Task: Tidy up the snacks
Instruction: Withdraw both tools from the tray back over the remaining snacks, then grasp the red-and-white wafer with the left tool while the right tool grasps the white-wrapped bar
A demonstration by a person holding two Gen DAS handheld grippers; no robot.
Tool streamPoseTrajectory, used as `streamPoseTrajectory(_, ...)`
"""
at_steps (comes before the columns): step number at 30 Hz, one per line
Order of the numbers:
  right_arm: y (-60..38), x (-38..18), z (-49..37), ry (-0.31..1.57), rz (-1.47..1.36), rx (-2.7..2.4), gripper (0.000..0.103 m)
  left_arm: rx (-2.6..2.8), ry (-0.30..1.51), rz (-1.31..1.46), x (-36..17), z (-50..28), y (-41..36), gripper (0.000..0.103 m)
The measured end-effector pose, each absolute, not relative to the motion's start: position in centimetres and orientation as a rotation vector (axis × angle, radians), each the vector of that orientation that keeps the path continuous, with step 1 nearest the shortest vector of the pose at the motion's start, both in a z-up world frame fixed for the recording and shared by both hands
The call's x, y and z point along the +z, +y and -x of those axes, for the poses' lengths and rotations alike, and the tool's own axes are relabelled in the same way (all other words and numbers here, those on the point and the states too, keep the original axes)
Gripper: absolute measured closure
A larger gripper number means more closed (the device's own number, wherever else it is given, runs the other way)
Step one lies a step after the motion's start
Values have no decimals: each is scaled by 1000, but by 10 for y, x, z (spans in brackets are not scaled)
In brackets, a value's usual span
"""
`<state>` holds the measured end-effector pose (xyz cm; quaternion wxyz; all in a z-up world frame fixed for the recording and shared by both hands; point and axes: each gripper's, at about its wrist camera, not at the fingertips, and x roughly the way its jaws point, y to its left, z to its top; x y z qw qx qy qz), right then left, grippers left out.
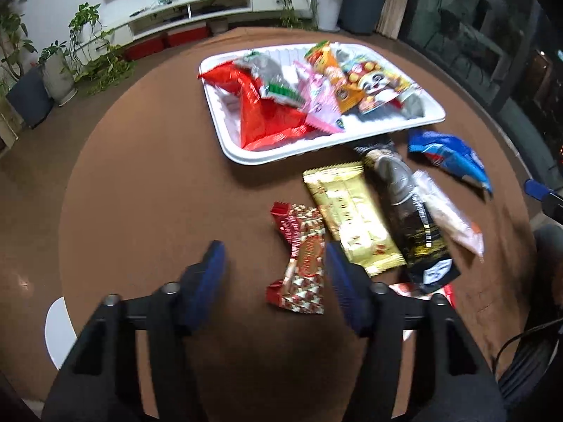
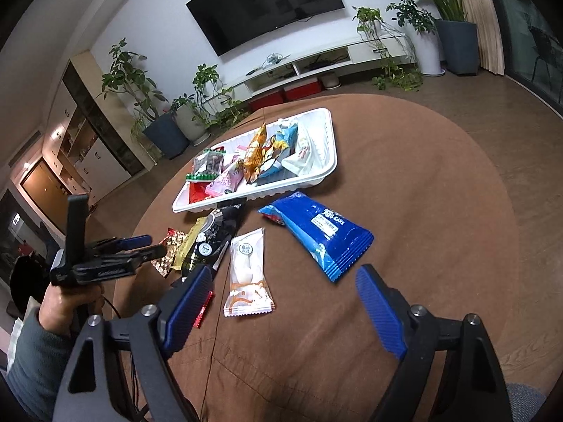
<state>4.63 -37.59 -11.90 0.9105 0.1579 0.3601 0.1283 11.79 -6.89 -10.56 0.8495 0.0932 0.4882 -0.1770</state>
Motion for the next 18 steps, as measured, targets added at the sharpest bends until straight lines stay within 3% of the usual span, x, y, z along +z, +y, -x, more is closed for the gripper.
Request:
streamPoseTrajectory(13, -369, -123, -47, 764, -297, 279, 23, -398, 1093, -261, -121, -137, -83, 51)
streamPoseTrajectory(18, -366, -123, -46, 770, -286, 283, 25, -405, 1087, -260, -118, -139, -83, 78)
